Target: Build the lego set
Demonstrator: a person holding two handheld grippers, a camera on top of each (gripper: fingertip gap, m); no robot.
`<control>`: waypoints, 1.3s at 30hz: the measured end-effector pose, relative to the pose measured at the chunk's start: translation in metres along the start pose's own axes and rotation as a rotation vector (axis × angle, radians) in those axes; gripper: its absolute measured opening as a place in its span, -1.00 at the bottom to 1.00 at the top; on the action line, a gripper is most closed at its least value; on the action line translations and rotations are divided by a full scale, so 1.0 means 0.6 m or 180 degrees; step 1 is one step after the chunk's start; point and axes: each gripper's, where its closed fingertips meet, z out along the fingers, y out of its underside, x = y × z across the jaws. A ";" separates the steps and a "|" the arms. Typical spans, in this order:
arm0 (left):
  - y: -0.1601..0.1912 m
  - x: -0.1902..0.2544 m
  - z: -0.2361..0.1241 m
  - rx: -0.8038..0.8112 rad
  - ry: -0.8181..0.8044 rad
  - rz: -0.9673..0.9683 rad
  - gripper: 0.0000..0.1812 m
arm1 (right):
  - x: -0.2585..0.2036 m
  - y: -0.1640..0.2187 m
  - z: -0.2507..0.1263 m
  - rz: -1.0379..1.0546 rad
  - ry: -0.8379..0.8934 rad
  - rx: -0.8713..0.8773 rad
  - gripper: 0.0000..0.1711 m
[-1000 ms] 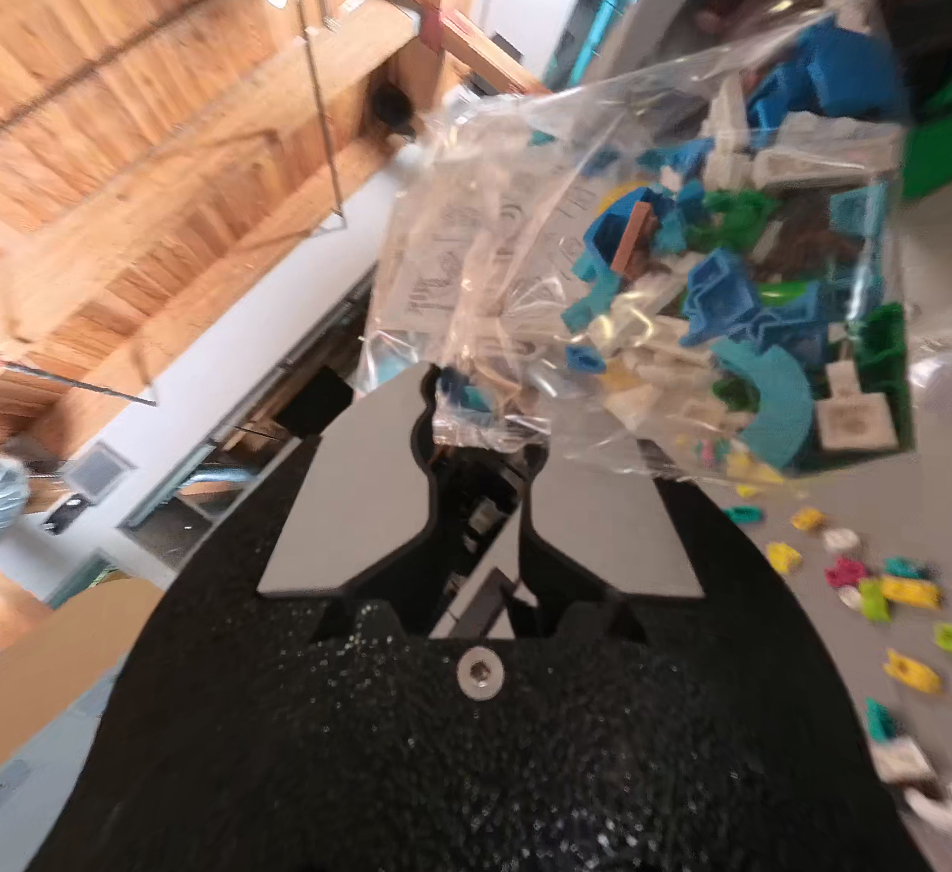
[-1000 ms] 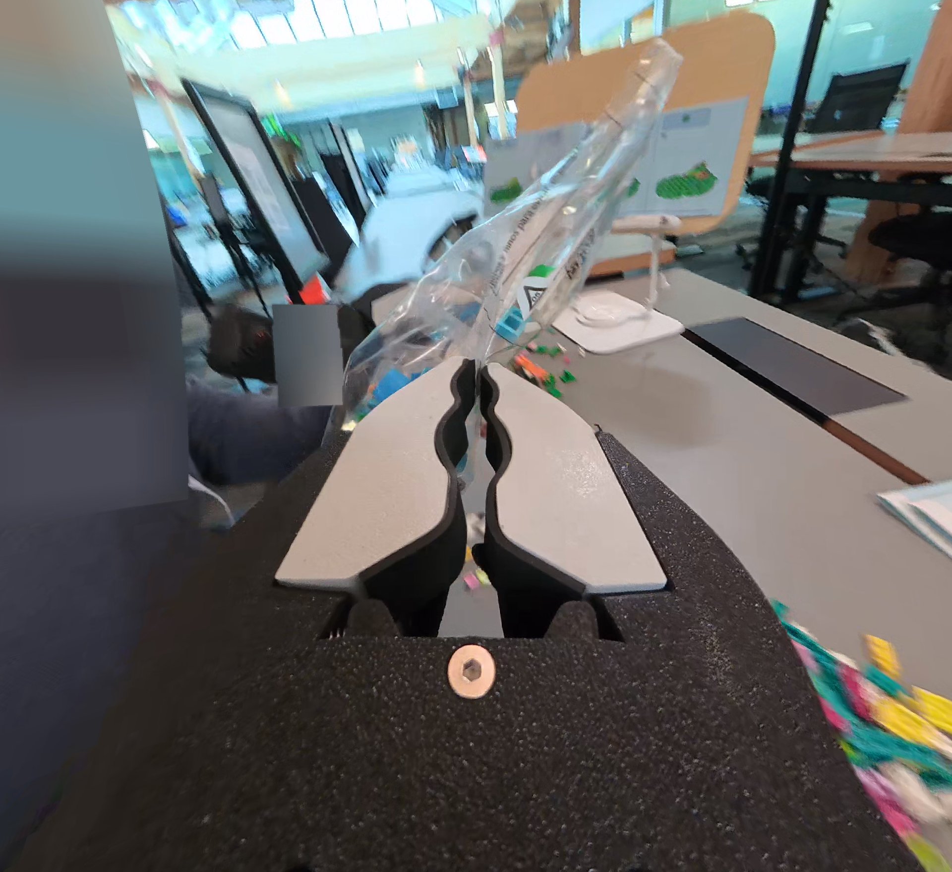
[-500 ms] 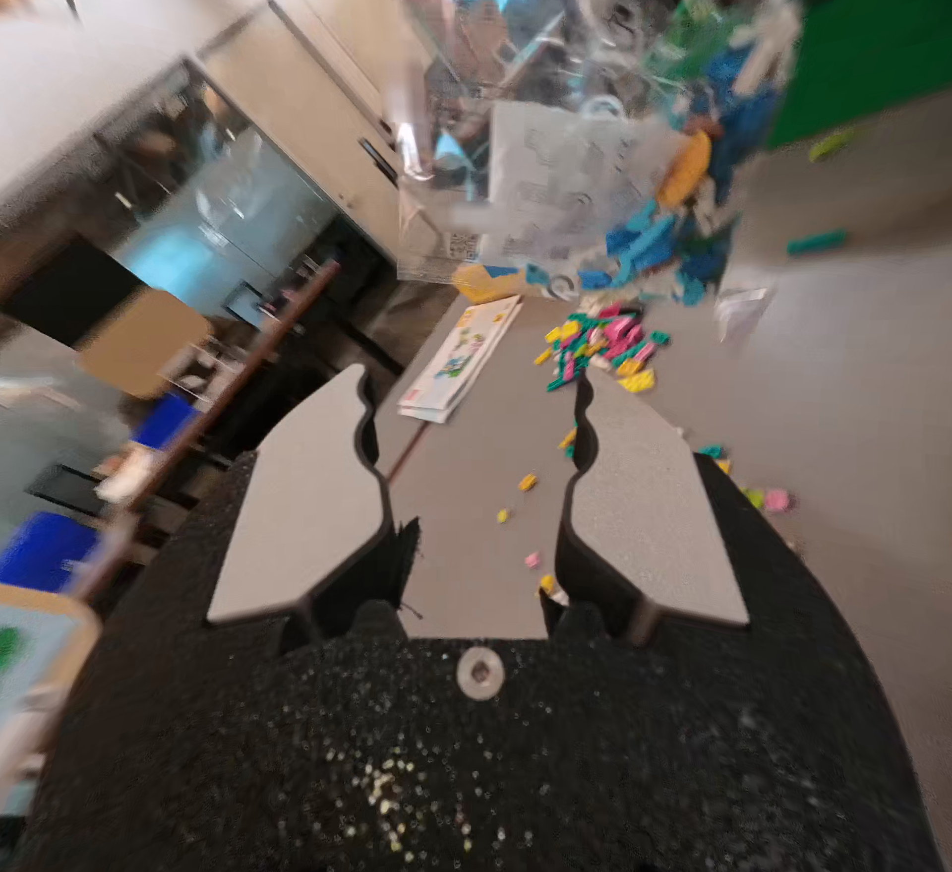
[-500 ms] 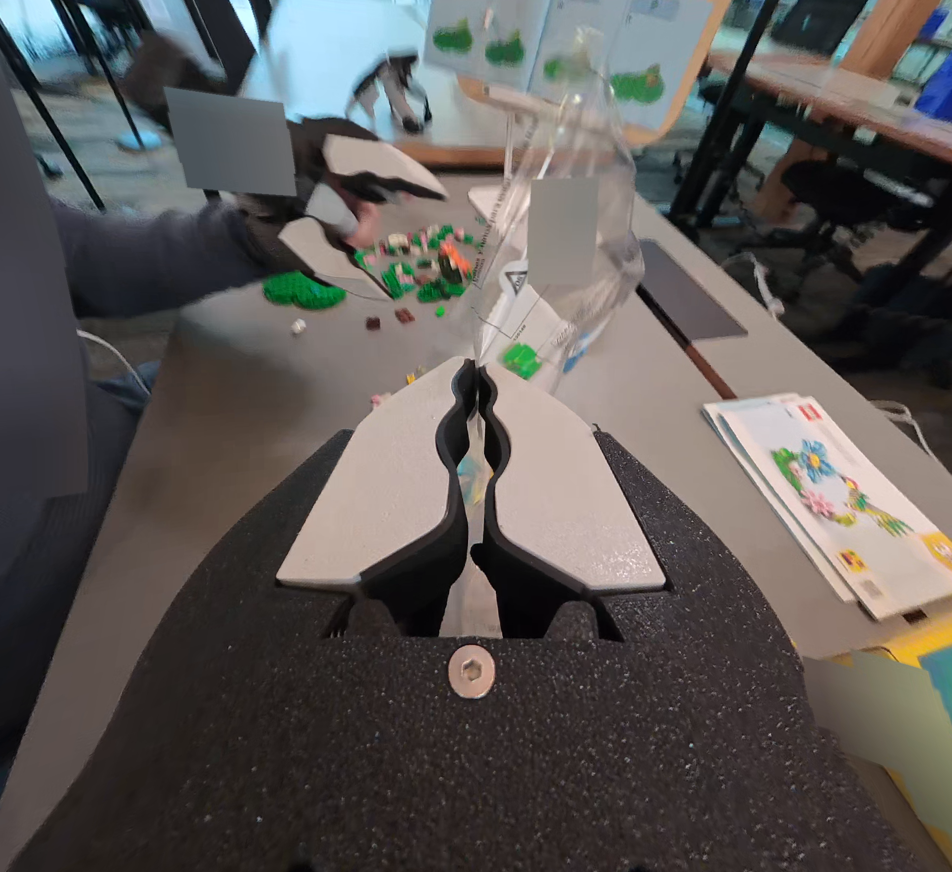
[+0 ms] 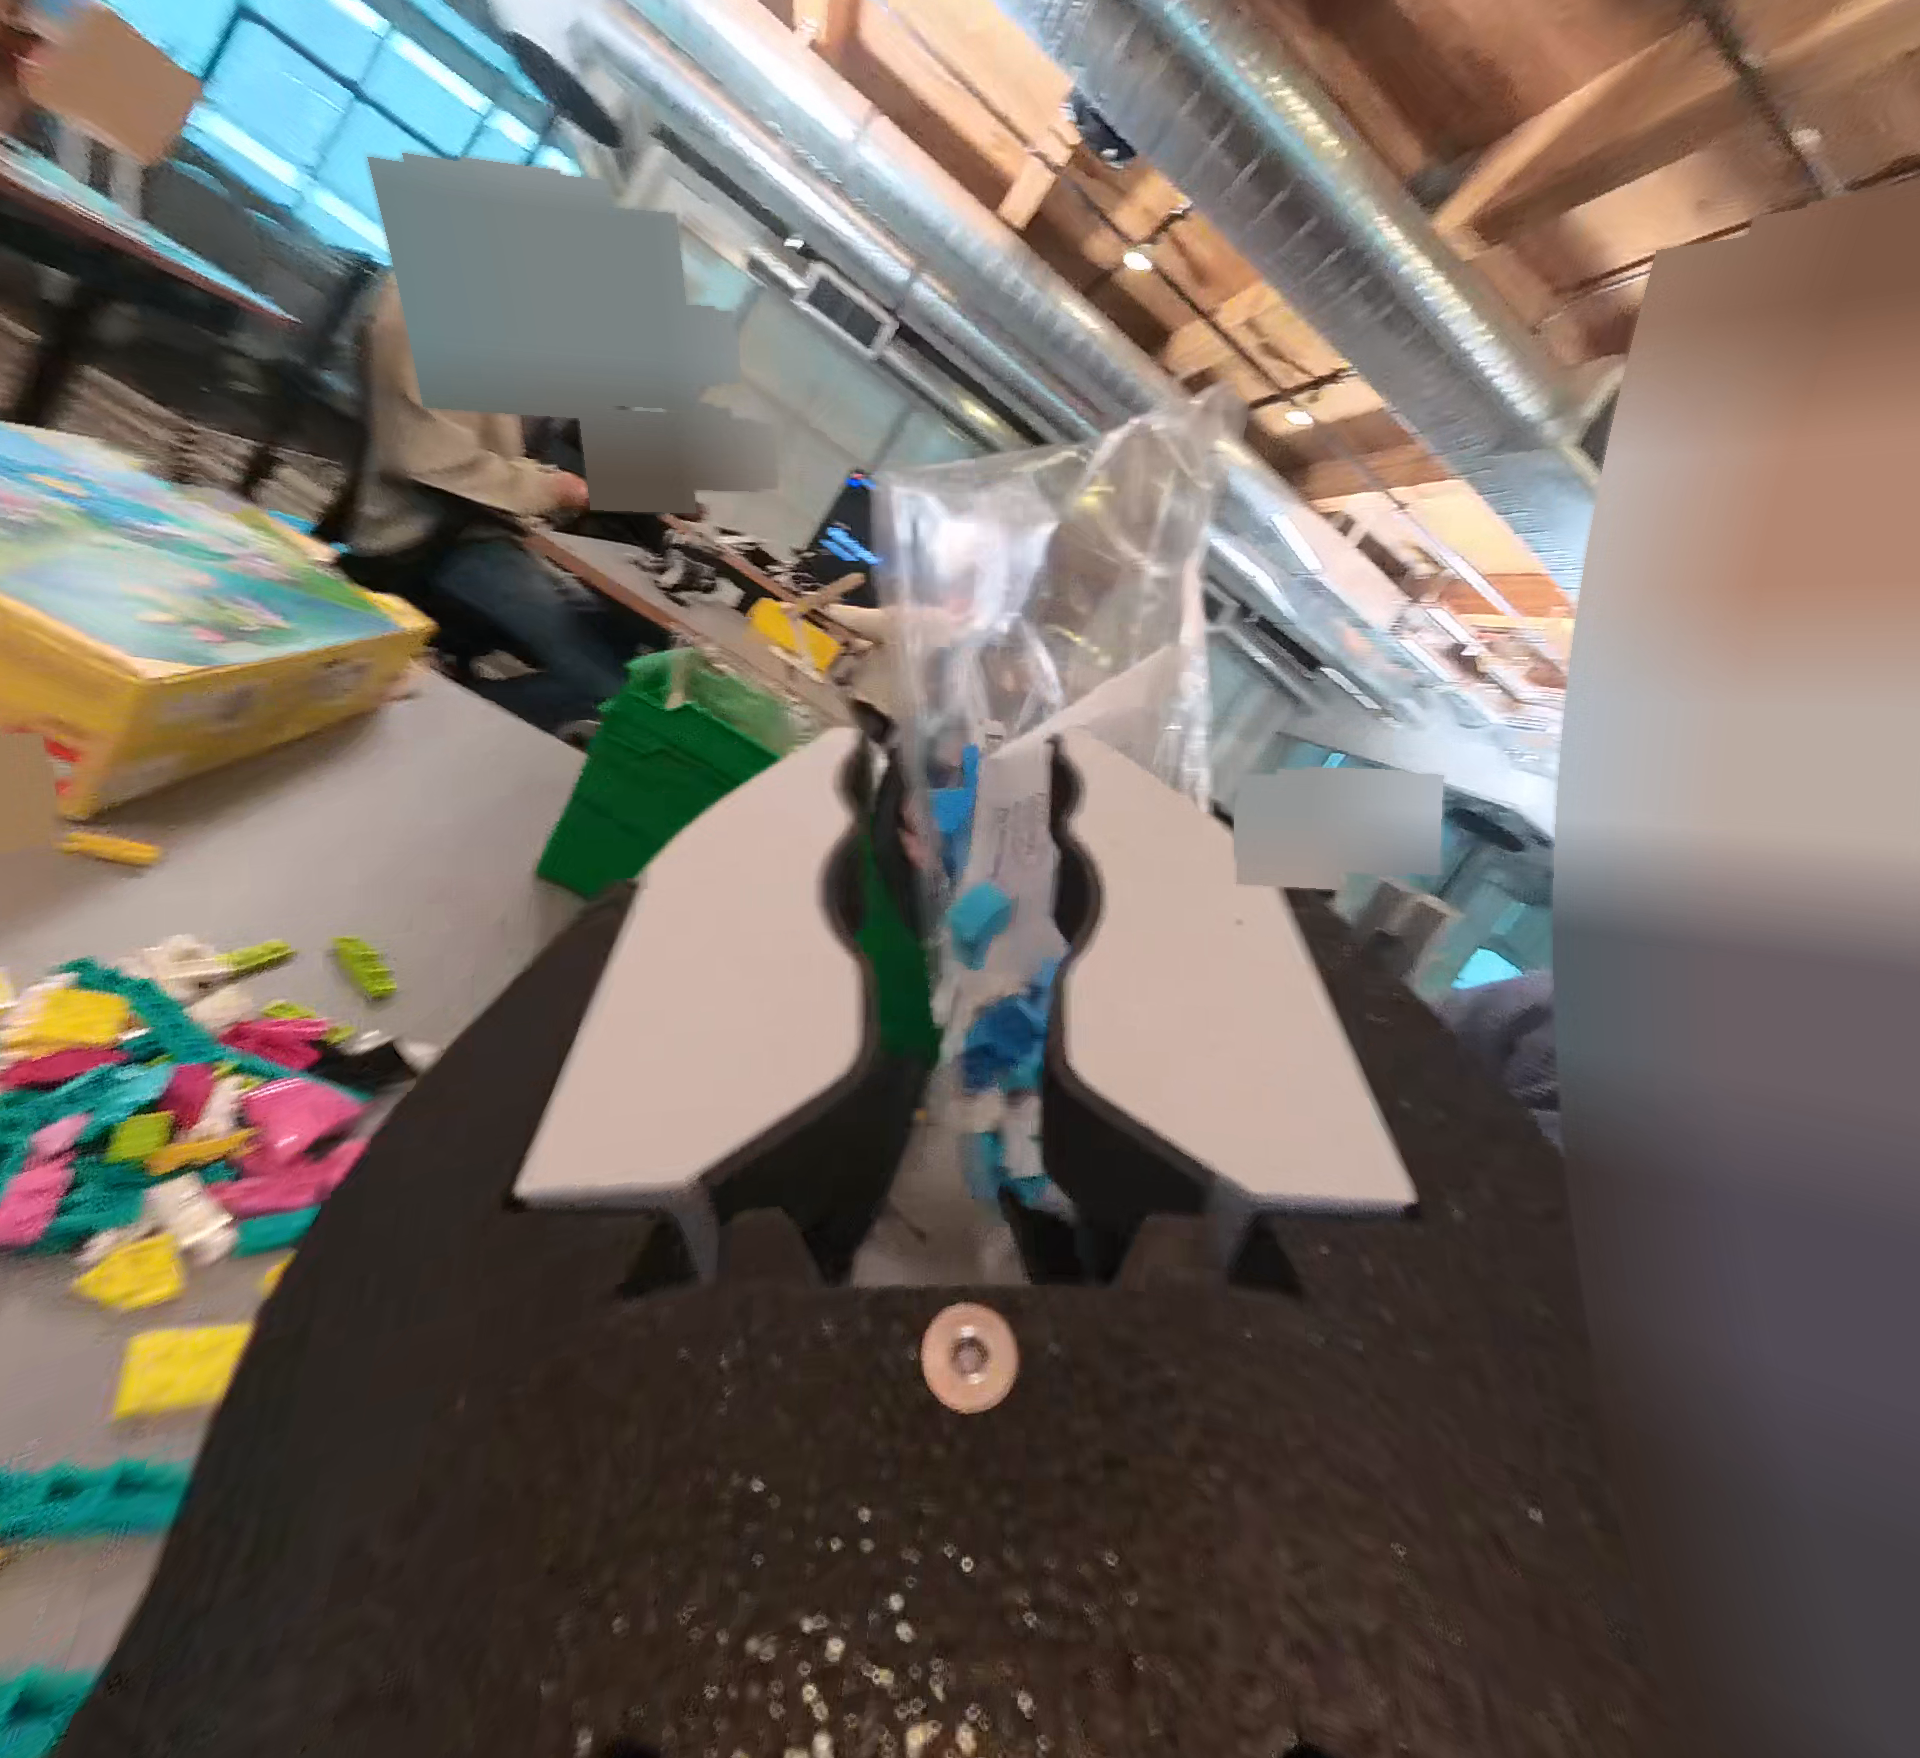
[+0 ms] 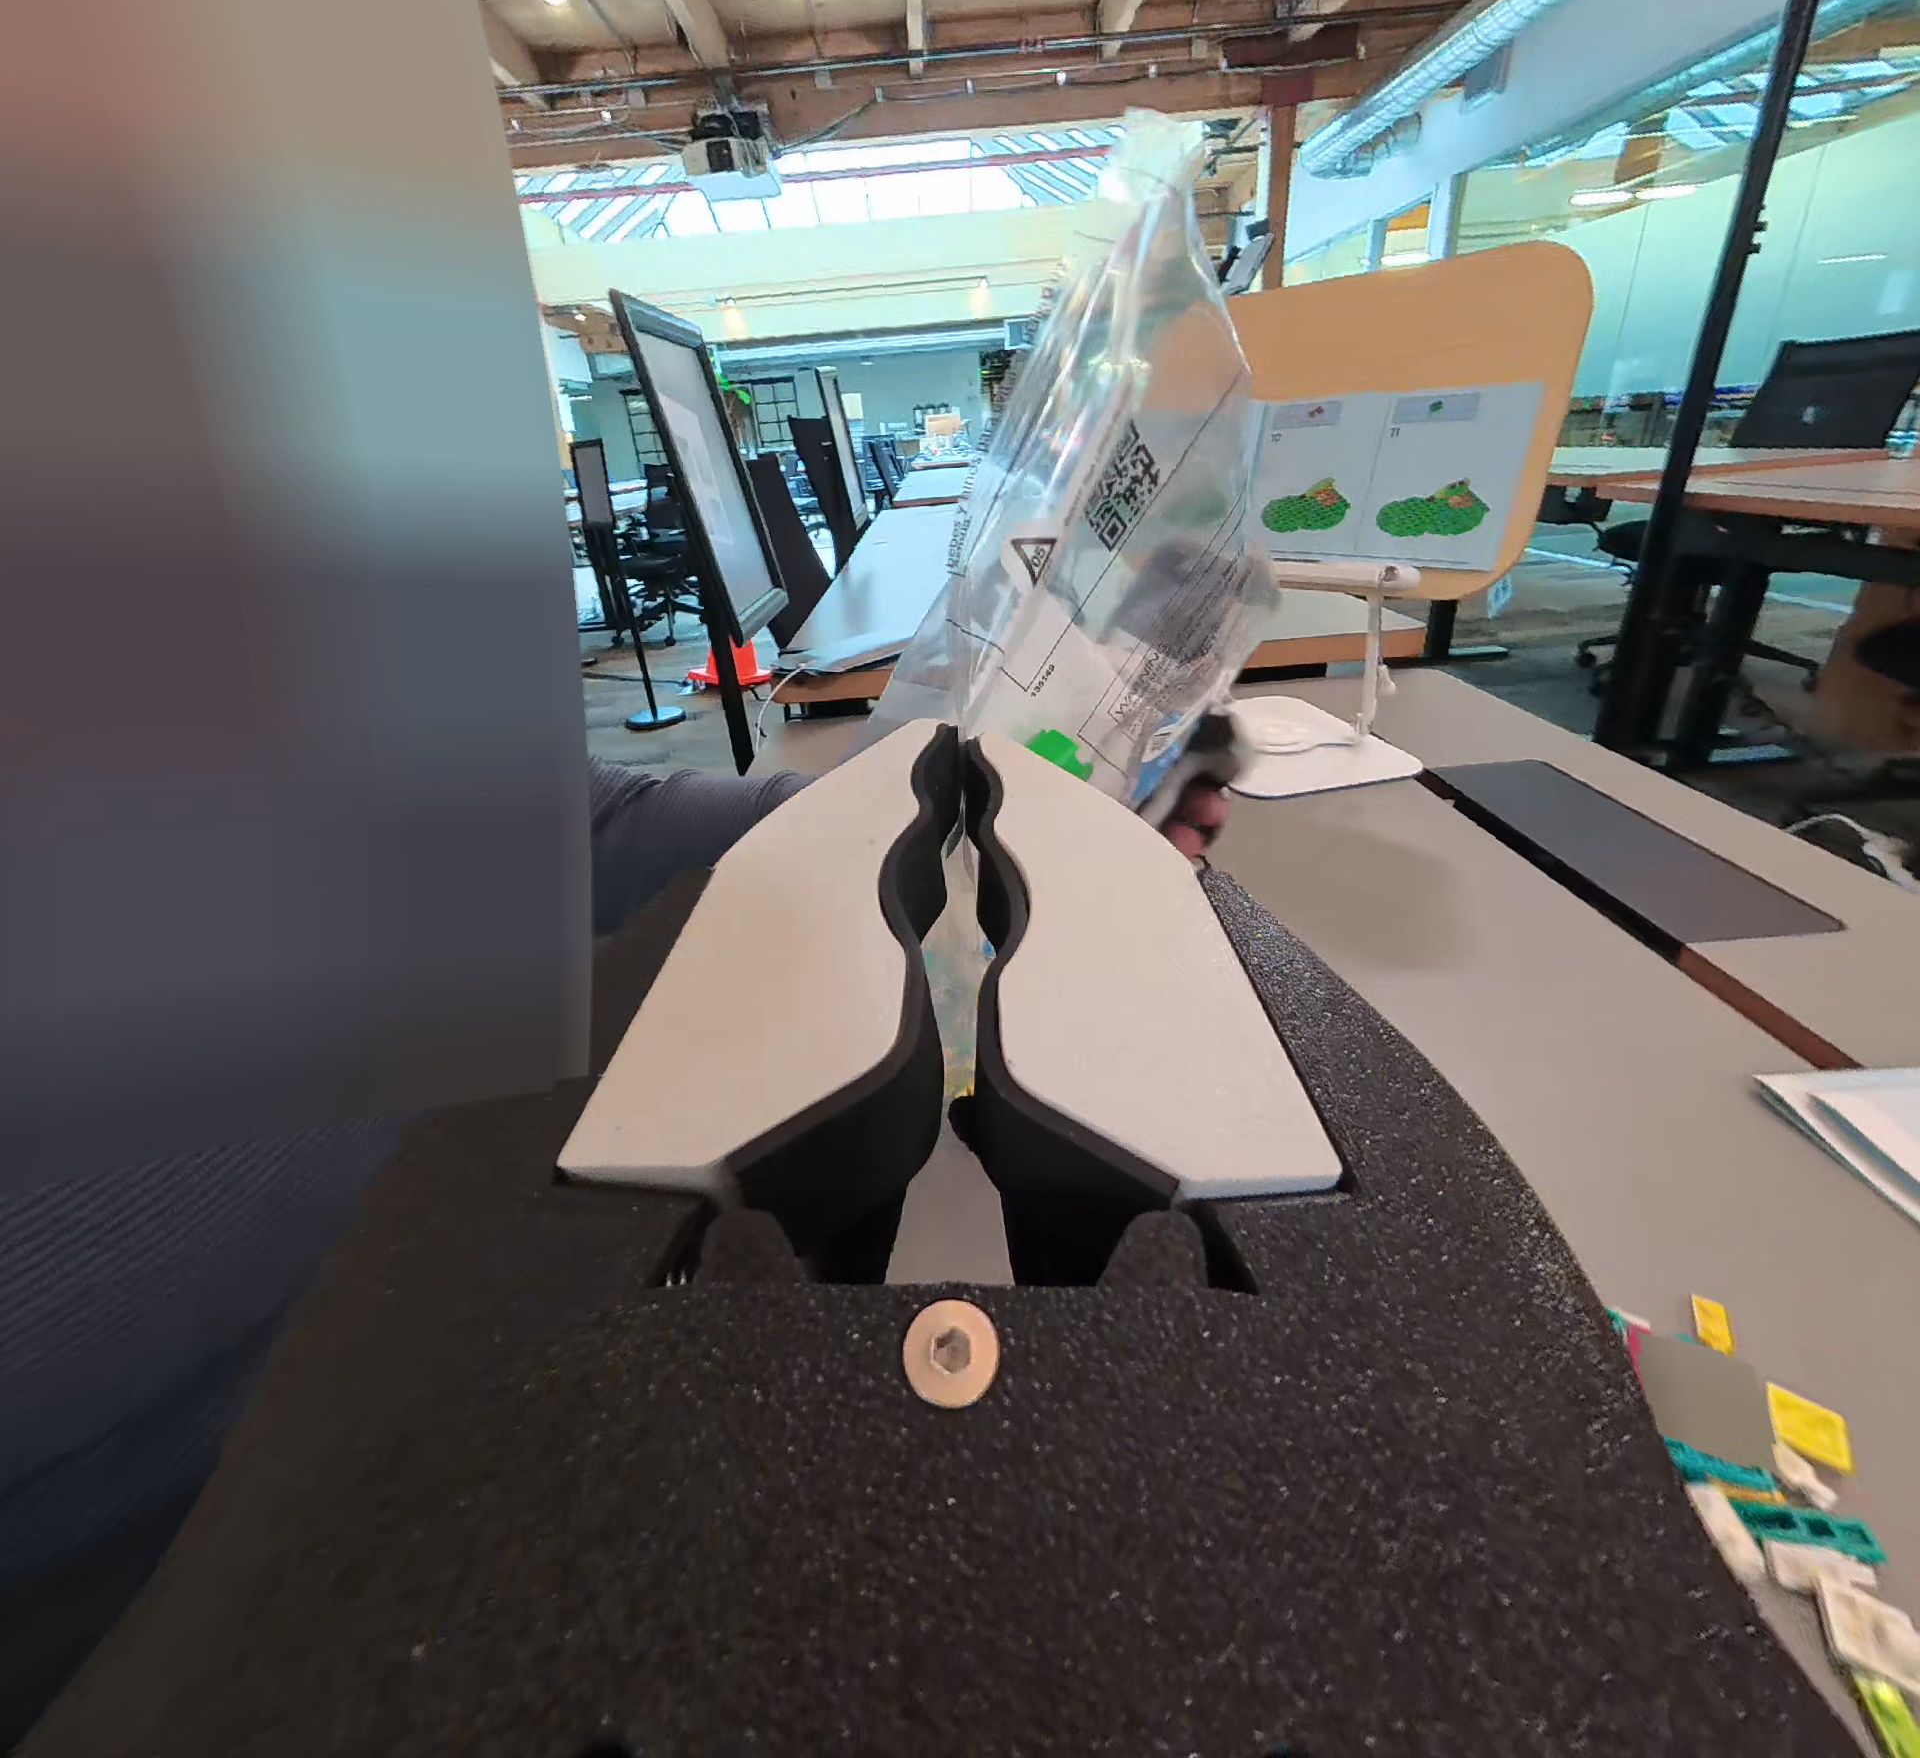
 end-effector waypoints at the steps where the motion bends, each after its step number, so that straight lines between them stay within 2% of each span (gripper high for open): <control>1: 0.000 0.005 0.003 0.0035 0.0135 -0.0028 -0.88 | 0.001 0.002 -0.003 0.0005 0.0023 0.0002 -1.00; 2: -0.004 0.006 0.002 0.0102 0.0169 0.0022 -1.00 | 0.008 0.006 -0.003 0.0024 0.0075 0.0012 -1.00; 4: -0.005 -0.001 -0.001 0.0075 -0.0069 0.0348 -1.00 | 0.030 0.015 -0.009 0.0052 0.0378 -0.0053 -0.99; 5: -0.006 -0.005 -0.003 -0.0009 -0.0231 0.0547 -1.00 | 0.044 0.019 -0.016 0.0028 0.0632 -0.0136 -0.90; 7: -0.009 -0.011 -0.007 -0.0342 -0.0607 0.0917 -1.00 | 0.070 0.003 -0.042 -0.0203 0.1289 -0.0313 -0.69; 9: -0.003 -0.015 -0.005 -0.0930 -0.0939 0.1344 -1.00 | 0.066 -0.038 -0.055 -0.0726 0.1748 -0.0459 -0.67; 11: 0.007 -0.024 0.000 -0.1607 -0.1235 0.1769 -1.00 | 0.045 -0.063 -0.021 -0.1142 0.1687 -0.0789 -0.67; 14: 0.014 -0.031 0.013 -0.2514 -0.1494 0.2244 -1.00 | 0.048 -0.032 0.059 -0.1404 0.1288 -0.1718 -0.63; 17: 0.010 -0.023 0.027 -0.3113 -0.1525 0.2412 -1.00 | 0.095 0.019 0.109 -0.1670 0.1146 -0.2633 -0.64; 20: 0.011 -0.020 0.025 -0.3603 -0.1554 0.2433 -1.00 | 0.124 0.045 0.143 -0.1635 0.0988 -0.2934 -0.76; 22: 0.017 -0.020 0.024 -0.3761 -0.1539 0.2464 -1.00 | 0.133 0.049 0.148 -0.1615 0.0944 -0.3029 -0.95; 23: 0.019 -0.020 0.024 -0.3795 -0.1526 0.2467 -1.00 | 0.138 0.051 0.147 -0.1631 0.0951 -0.3068 -0.97; 26: 0.021 -0.025 0.020 -0.3900 -0.1550 0.2577 -1.00 | 0.147 0.061 0.139 -0.1694 0.0954 -0.3157 -0.80; 31: 0.033 -0.030 0.019 -0.4131 -0.1478 0.2710 -1.00 | 0.140 0.071 0.136 -0.1840 0.0749 -0.3253 -0.76; 35: 0.033 -0.024 0.025 -0.4155 -0.1379 0.2777 -1.00 | 0.139 0.088 0.129 -0.1901 0.0627 -0.3418 -0.84; 36: 0.032 -0.025 0.025 -0.4169 -0.1388 0.2824 -1.00 | 0.138 0.093 0.128 -0.1898 0.0598 -0.3439 -0.99; 39: 0.032 -0.030 0.025 -0.4114 -0.1434 0.2919 -1.00 | 0.141 0.102 0.130 -0.1910 0.0604 -0.3401 -1.00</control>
